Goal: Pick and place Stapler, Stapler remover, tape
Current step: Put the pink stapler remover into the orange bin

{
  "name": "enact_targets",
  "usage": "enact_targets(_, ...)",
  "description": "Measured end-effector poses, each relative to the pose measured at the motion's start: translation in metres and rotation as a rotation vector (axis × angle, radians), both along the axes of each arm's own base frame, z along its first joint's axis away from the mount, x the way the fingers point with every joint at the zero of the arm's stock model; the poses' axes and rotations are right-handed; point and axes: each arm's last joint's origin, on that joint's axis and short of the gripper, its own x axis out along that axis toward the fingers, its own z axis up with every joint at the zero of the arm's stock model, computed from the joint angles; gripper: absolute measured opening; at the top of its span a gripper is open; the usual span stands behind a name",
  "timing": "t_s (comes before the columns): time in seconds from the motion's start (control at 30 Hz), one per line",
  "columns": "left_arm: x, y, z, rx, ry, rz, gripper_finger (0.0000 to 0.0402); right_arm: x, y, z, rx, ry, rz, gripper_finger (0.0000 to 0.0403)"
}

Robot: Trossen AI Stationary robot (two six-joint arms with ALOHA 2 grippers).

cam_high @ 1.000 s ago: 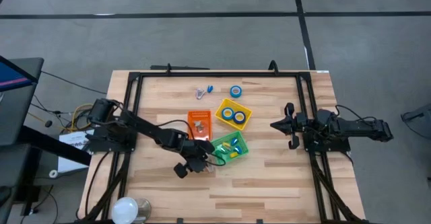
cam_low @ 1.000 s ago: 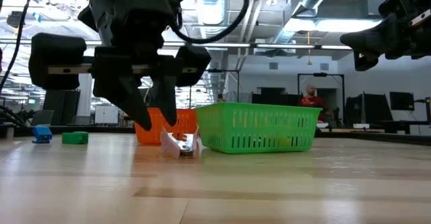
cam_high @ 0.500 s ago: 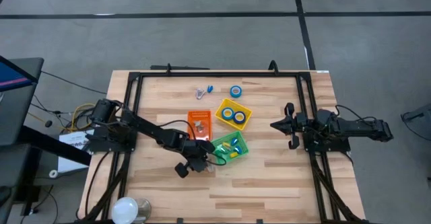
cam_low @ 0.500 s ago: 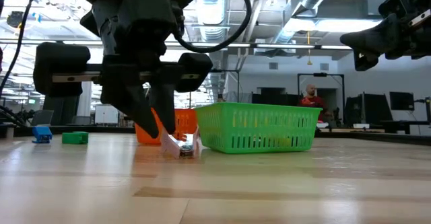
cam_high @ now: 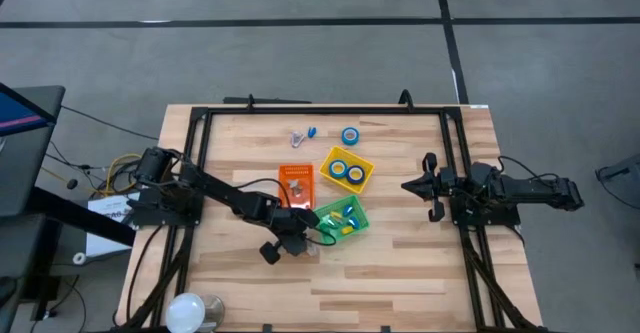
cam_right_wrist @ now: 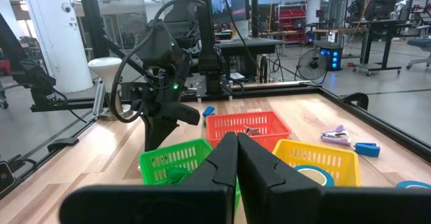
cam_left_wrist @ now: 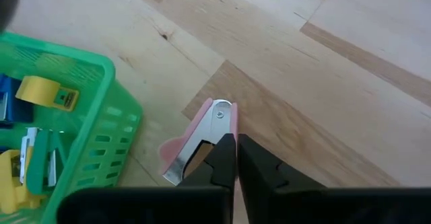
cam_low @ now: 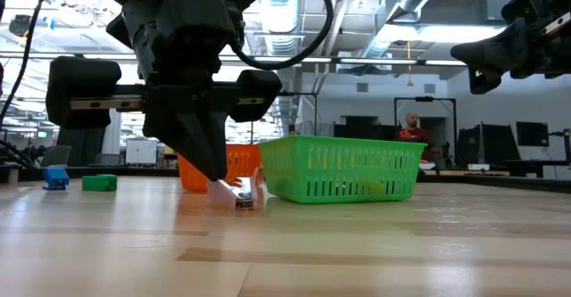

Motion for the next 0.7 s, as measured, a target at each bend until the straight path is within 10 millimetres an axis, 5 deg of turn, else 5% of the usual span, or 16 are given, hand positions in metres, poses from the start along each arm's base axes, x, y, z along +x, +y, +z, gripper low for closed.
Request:
enact_targets(0.27,0.000,0.000,0.003,-0.003,-0.010,0.000,0.0004,0.000,0.000,0.000,0.000,0.000,0.000,0.0001)
enact_targets(0.7,-0.011,0.003,0.038,-0.020,-0.075,0.014,0.0004,0.000,0.000,0.000,0.000,0.000,0.000,0.0001)
